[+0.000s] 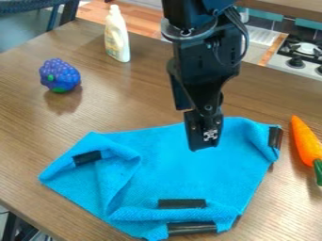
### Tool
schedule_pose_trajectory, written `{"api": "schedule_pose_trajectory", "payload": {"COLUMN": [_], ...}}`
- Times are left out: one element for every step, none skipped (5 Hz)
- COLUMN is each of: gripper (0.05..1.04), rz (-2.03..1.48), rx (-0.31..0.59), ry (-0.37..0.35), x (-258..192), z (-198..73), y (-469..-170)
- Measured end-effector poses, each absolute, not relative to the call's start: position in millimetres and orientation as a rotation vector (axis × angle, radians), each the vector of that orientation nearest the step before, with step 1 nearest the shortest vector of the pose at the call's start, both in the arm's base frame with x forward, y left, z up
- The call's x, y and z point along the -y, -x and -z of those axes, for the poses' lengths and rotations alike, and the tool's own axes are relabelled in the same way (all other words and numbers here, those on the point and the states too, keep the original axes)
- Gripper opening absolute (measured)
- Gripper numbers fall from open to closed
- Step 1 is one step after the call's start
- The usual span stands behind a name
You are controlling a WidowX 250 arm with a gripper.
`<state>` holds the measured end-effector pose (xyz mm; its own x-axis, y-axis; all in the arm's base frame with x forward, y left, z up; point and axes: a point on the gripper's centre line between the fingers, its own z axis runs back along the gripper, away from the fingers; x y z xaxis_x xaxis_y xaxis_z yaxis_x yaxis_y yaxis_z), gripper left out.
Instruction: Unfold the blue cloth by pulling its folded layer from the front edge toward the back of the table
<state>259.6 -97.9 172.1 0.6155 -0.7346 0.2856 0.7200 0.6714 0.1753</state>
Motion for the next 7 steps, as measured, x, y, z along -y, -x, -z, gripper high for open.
{"api": "schedule_pose_trajectory", "payload": {"gripper": [1.001, 1.001, 1.001, 1.001, 1.001, 1.001, 1.001], "rz": [0.839, 0.875, 0.925, 0.985, 1.041, 1.081, 1.094], "rx": [0.326, 0.309, 0.282, 0.270, 0.252, 0.232, 0.225], "ry": [-0.039, -0.027, -0.026, -0.027, -0.028, -0.025, -0.044], "x": [98.2, 101.5, 104.2, 110.8, 113.5, 116.1, 113.0], "z": [-165.5, -154.6, -139.5, -131.7, -123.1, -117.0, -115.0], "y": [-258.8, -260.2, -260.6, -254.1, -246.6, -237.9, -233.7]}}
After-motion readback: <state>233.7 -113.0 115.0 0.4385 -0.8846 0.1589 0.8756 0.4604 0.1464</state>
